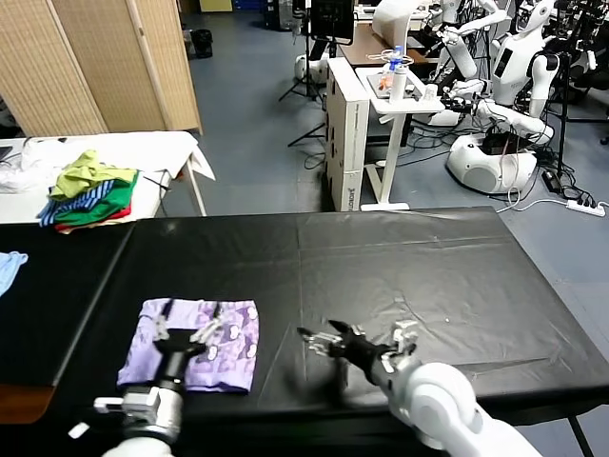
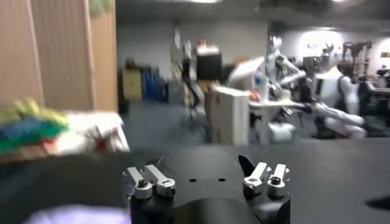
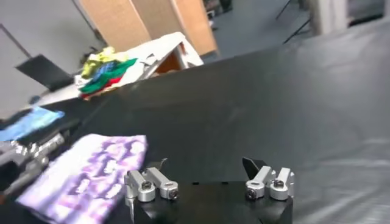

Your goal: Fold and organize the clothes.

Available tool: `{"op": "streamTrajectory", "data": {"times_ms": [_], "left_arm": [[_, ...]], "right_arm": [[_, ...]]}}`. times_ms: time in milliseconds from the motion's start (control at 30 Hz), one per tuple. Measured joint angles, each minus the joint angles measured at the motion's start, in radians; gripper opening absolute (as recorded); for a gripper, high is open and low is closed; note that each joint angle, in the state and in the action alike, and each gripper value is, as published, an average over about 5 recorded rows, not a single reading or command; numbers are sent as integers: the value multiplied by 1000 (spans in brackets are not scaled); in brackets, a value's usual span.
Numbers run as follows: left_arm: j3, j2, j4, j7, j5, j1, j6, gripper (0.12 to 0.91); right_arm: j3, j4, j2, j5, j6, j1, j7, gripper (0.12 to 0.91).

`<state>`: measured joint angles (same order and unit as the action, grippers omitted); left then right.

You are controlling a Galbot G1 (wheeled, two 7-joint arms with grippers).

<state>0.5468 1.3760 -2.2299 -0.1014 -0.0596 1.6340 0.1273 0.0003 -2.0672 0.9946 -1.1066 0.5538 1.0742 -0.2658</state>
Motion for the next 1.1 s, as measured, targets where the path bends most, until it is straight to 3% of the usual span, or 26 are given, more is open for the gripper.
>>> {"op": "streamTrajectory", "data": {"times_ms": [367, 467, 833, 933, 1100], "left_arm": [[77, -16, -6, 5, 9, 21, -12, 907], [80, -12, -6, 5, 14, 24, -13, 907], [89, -3, -9, 5, 22, 41, -15, 907], [90, 1, -9, 5, 23, 45, -16, 907], [91, 6, -9, 4, 24, 46, -18, 907]], "right_arm": [[-201, 116, 106, 60, -4, -117, 8, 907], [-223, 140, 120, 77, -6, -130, 17, 863], [-248, 216, 161, 82, -6, -155, 36, 231], [-241, 214, 160, 81, -6, -150, 36, 158], [-209, 180, 139, 79, 8, -128, 22, 139]]}}
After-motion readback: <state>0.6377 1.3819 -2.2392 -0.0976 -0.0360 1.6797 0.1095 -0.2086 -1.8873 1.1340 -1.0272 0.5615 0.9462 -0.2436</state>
